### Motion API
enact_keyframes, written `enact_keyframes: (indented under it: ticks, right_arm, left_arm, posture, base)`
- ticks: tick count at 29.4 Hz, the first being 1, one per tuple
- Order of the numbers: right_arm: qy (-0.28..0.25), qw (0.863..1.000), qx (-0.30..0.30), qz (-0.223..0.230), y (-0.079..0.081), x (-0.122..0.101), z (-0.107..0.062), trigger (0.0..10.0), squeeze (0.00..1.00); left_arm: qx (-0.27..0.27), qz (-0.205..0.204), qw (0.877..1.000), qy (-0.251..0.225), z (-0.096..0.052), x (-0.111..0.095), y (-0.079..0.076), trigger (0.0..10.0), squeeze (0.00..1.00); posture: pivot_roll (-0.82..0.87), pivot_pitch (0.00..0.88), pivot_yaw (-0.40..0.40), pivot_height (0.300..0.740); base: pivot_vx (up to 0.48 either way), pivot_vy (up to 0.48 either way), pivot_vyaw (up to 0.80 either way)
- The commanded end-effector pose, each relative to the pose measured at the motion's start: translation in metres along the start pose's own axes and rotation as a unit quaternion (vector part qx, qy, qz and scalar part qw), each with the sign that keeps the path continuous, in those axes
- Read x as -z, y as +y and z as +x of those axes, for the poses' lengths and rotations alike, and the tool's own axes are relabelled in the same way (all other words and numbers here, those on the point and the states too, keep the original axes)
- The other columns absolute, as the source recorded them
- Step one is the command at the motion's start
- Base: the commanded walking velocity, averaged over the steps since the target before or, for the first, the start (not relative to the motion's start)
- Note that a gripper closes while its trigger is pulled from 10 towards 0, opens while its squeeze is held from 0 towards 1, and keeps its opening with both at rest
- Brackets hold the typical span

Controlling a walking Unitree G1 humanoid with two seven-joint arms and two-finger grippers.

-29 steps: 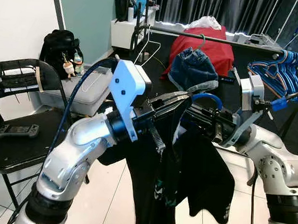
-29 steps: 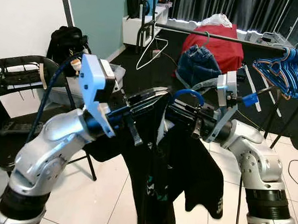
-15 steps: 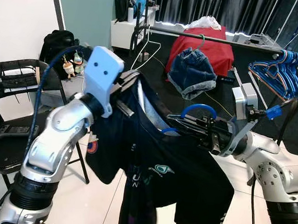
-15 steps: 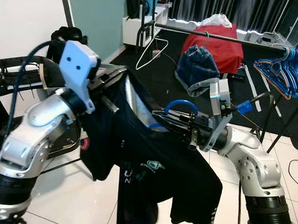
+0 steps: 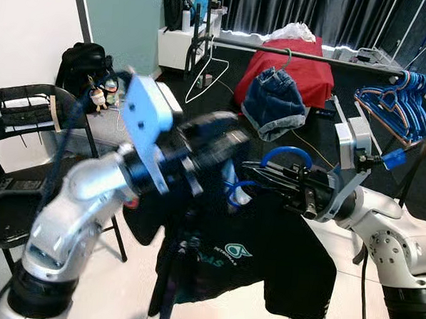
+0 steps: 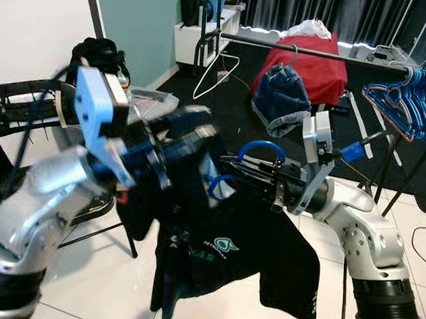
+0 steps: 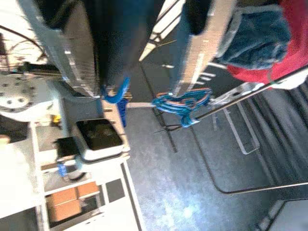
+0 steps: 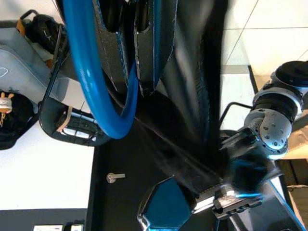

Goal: Hang hanger

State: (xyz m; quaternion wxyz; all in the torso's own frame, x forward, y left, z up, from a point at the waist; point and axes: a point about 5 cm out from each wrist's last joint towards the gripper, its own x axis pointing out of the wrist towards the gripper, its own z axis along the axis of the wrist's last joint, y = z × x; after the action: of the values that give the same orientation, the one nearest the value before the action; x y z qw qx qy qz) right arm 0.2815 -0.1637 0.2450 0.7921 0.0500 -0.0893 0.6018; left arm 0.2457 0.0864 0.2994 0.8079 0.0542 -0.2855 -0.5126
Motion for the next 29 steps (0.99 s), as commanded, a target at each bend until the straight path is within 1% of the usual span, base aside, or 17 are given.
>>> enact_keyframes:
  ticks: [1,4,7,9,15,17,18,19,20,21,22,23,24,26,27,28,29]
  right_arm:
    - [-0.005,1.0,-0.001,-0.01,0.001,-0.006,-0.001,0.0,0.0]
    - [-0.007,1.0,-0.004,-0.01,0.001,-0.006,0.001,0.0,0.0]
    - [-0.008,1.0,-0.006,-0.009,0.001,-0.006,0.002,0.0,0.0]
    - [-0.008,1.0,-0.016,-0.005,0.002,-0.006,0.003,0.0,0.0]
    - [-0.009,0.999,-0.042,0.007,0.009,-0.005,0.003,0.0,0.0]
    - [0.003,0.997,-0.07,0.021,0.014,-0.004,-0.006,0.0,0.0]
    - [0.003,0.997,-0.07,0.021,0.014,-0.004,-0.006,0.0,0.0]
    - [0.014,0.996,-0.079,0.026,0.015,-0.005,-0.013,0.0,0.0]
    - [0.014,0.996,-0.079,0.026,0.015,-0.005,-0.013,0.0,0.0]
    - [0.026,0.996,-0.084,0.028,0.014,-0.007,-0.021,0.0,0.0]
    - [0.026,0.996,-0.084,0.028,0.014,-0.007,-0.021,0.0,0.0]
    - [0.045,0.994,-0.091,0.029,0.012,-0.011,-0.034,0.0,0.0]
    - [0.045,0.994,-0.091,0.029,0.012,-0.011,-0.034,0.0,0.0]
    - [0.077,0.992,-0.097,0.024,0.008,-0.02,-0.055,0.0,0.0]
    - [0.077,0.992,-0.097,0.024,0.008,-0.02,-0.055,0.0,0.0]
    - [0.086,0.991,-0.098,0.021,0.007,-0.024,-0.061,0.0,0.0]
    - [0.086,0.991,-0.098,0.021,0.007,-0.024,-0.061,0.0,0.0]
  left_arm:
    - [0.013,-0.008,1.0,-0.005,0.002,-0.001,-0.005,10.0,1.0]
    - [0.021,-0.021,1.0,0.005,0.004,0.004,-0.009,10.0,1.0]
    - [0.016,-0.019,1.0,0.017,0.004,0.008,-0.008,10.0,1.0]
    - [-0.027,0.003,0.998,0.055,0.001,0.018,0.004,10.0,1.0]
    - [-0.072,0.024,0.994,0.083,-0.004,0.025,0.017,10.0,1.0]
    - [-0.062,0.024,0.994,0.091,-0.009,0.023,0.018,10.0,1.0]
    - [-0.062,0.024,0.994,0.091,-0.009,0.023,0.018,10.0,1.0]
    - [-0.036,0.019,0.994,0.102,-0.013,0.021,0.016,10.0,1.0]
    - [-0.036,0.019,0.994,0.102,-0.013,0.021,0.016,10.0,1.0]
    - [-0.007,0.016,0.993,0.113,-0.018,0.018,0.013,10.0,0.97]
    - [-0.007,0.016,0.993,0.113,-0.018,0.018,0.013,10.0,0.97]
    - [0.028,0.003,0.993,0.119,-0.026,0.013,0.011,10.0,0.0]
    - [0.028,0.003,0.993,0.119,-0.026,0.013,0.011,10.0,0.0]
    - [0.095,-0.039,0.987,0.121,-0.044,0.005,0.007,10.0,0.0]
    - [0.095,-0.039,0.987,0.121,-0.044,0.005,0.007,10.0,0.0]
    - [0.14,-0.064,0.978,0.138,-0.056,0.006,0.002,10.0,0.0]
    - [0.14,-0.064,0.978,0.138,-0.056,0.006,0.002,10.0,0.0]
  posture:
    - [-0.06,0.0,-0.058,0.736]
    - [-0.06,0.0,-0.057,0.736]
    - [-0.06,0.0,-0.056,0.736]
    - [-0.05,0.0,-0.055,0.736]
    - [-0.06,0.0,-0.053,0.736]
    - [-0.05,0.0,-0.055,0.736]
    - [-0.05,0.0,-0.055,0.736]
    - [-0.05,0.0,-0.056,0.736]
    - [-0.05,0.0,-0.056,0.736]
    - [-0.05,0.0,-0.056,0.736]
    - [-0.05,0.0,-0.056,0.736]
    - [-0.04,0.0,-0.057,0.736]
    - [-0.04,0.0,-0.057,0.736]
    - [-0.05,0.0,-0.056,0.736]
    - [-0.05,0.0,-0.056,0.736]
    - [-0.05,0.0,-0.056,0.736]
    - [-0.05,0.0,-0.056,0.736]
  base:
    - [0.0,0.0,0.0]
    - [0.0,0.0,0.0]
    - [0.0,0.0,0.0]
    - [0.0,0.0,0.0]
    - [0.0,0.0,0.0]
    - [0.0,0.0,0.0]
    - [0.0,0.0,0.0]
    - [0.0,0.0,0.0]
    - [0.0,0.0,0.0]
    - [0.0,0.0,0.0]
    - [0.0,0.0,0.0]
    - [0.0,0.0,0.0]
    - [0.0,0.0,0.0]
    - [0.0,0.0,0.0]
    - [0.0,0.0,0.0]
    - [0.0,0.0,0.0]
    - [0.0,0.0,0.0]
